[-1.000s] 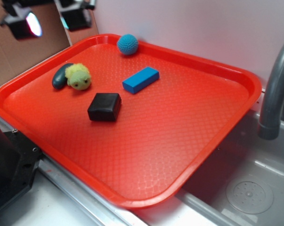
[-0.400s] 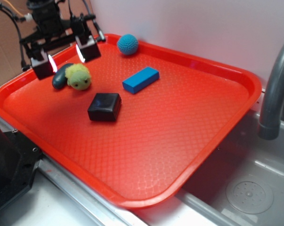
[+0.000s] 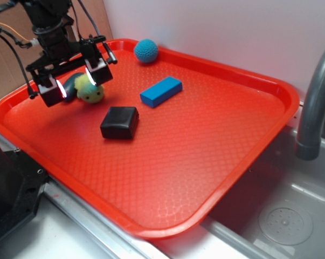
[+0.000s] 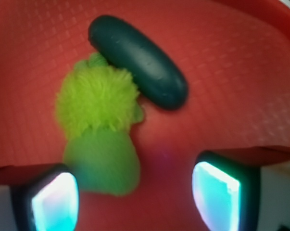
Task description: Grab the green animal.
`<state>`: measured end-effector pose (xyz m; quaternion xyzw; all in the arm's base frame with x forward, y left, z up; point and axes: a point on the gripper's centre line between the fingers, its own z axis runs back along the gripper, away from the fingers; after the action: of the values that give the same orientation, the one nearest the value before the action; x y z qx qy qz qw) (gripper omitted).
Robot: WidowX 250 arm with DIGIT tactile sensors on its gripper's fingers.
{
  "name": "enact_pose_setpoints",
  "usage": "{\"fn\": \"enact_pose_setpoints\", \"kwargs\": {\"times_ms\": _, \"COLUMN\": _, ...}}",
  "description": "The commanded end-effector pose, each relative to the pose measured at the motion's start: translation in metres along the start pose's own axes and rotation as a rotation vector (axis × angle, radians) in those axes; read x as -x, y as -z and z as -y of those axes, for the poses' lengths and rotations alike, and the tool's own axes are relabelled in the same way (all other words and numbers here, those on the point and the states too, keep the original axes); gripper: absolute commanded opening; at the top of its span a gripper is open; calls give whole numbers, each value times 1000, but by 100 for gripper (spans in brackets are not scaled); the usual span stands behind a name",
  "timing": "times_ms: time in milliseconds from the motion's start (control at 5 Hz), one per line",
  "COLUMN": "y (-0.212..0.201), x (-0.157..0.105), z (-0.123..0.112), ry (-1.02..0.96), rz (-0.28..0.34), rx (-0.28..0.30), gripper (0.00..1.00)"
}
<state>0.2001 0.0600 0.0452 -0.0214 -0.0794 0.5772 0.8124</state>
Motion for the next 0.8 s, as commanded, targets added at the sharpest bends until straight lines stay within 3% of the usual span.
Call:
{"fn": "enact_pose_setpoints", "kwargs": {"times_ms": 0, "y": 13, "x": -23, "z": 8, "ry": 36, "rz": -12, "rx": 104, "gripper": 100}}
{"fn": "enact_pose_setpoints", "kwargs": {"times_ms": 200, "y": 18, "x": -30, "z": 9, "ry": 8, "rz": -24, "rx": 100, "gripper": 100}}
{"fn": "enact_pose_setpoints", "kwargs": {"times_ms": 400, "y": 21, "x": -24, "z": 6, "ry": -4, "rz": 5, "rx": 73, "gripper": 0}}
{"fn": "enact_pose_setpoints", "kwargs": {"times_ms": 600, "y": 23, "x": -22, "z": 8, "ry": 19, "rz": 10, "rx": 68, "gripper": 0}}
